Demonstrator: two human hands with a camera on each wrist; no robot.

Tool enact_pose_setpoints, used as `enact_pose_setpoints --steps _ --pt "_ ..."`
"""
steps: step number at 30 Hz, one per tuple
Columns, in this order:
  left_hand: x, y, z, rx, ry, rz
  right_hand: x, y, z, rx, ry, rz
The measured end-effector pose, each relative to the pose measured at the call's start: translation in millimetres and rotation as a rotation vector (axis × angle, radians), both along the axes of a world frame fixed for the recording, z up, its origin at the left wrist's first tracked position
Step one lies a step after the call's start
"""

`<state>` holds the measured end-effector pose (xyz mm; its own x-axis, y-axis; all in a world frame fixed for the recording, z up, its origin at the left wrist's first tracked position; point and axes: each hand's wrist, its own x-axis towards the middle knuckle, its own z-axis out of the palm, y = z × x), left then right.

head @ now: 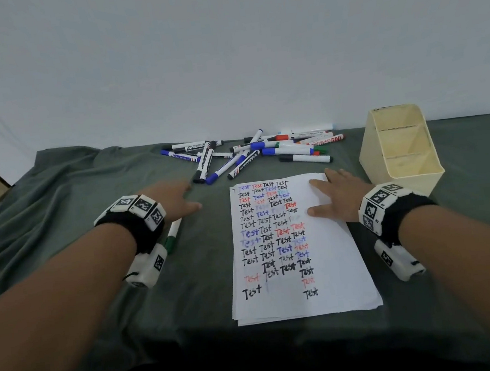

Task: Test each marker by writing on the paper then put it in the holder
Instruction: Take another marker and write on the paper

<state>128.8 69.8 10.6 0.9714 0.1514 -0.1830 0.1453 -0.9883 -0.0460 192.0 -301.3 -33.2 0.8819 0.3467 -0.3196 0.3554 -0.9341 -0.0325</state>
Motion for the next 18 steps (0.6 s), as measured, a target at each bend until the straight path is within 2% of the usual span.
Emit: enact_pose_setpoints --steps 13,18 --pt "94 -108 1 0.016 -0.007 -0.271 13 -6 -19 0.053 0.041 -0.073" --pt "111 -149 -5 -0.116 -0.04 -0.342 13 -5 -21 0.068 0.026 -0.067"
